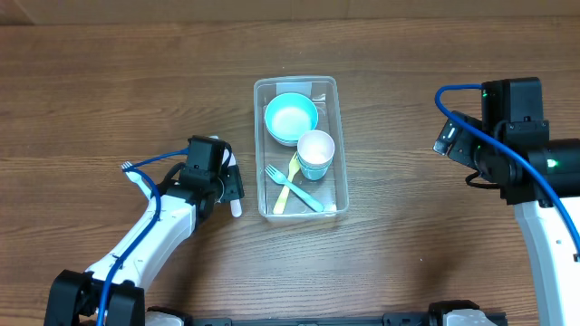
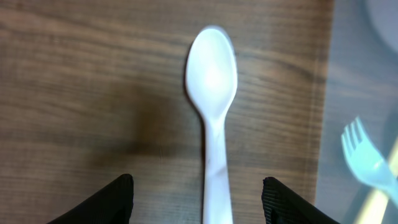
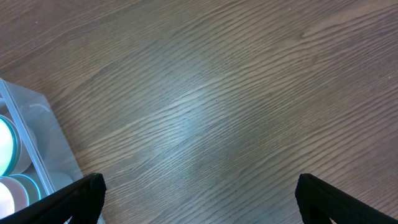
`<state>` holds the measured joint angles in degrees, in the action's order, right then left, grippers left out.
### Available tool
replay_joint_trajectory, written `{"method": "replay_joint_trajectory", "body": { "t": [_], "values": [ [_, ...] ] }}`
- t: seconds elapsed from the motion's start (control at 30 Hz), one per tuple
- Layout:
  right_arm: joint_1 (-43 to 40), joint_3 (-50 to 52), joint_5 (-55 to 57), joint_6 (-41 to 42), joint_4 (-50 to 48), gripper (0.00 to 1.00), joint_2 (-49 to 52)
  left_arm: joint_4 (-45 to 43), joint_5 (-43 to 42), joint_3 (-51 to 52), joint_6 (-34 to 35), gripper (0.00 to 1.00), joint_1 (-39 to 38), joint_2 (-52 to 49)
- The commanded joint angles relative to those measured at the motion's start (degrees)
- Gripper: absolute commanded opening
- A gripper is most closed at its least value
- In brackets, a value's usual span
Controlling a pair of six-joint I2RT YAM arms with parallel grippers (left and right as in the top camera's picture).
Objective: Pack container
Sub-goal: 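Reach the left gripper to the white spoon and grasp it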
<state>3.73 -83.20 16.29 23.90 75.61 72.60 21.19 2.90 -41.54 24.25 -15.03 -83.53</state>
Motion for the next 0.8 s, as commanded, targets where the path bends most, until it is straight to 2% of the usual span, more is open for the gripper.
{"method": "replay_joint_trajectory", "body": {
  "t": [0.0,0.17,0.33,0.4,0.47,0.53,0.77],
  "values": [
    [-0.2,-0.8,0.2,-0.3,-0.3,1.00,-0.3,-3.2,0.5,0.9,-5.0,0.65,-0.4,-2.3],
    [-0.2,-0.8,0.2,-0.3,-0.3,1.00,-0.3,-8.3,0.5,0.9,-6.3,0.66,-0.4,-9.9],
    [-0.2,-0.8,0.2,-0.3,-0.3,1.00,-0.3,-9.6,0.5,0.9,-6.3,0.58,-0.4,-12.3],
    [-0.2,-0.8,0.2,-0.3,-0.3,1.00,-0.3,-9.6,0.5,0.9,-6.3,0.42,-0.4,-12.3],
    [-0.2,-0.8,0.2,-0.3,-0.3,1.00,-0.3,-9.3,0.5,-0.2,-6.3,0.38,-0.4,-12.2],
    [-0.2,-0.8,0.2,-0.3,-0.3,1.00,-0.3,-7.6,0.2,-2.1,-6.3,0.27,-0.4,-12.1],
    [-0.2,-0.8,0.2,-0.3,-0.3,1.00,-0.3,-2.6,0.3,-6.7,-6.0,0.18,-0.4,-12.0]
  ]
}}
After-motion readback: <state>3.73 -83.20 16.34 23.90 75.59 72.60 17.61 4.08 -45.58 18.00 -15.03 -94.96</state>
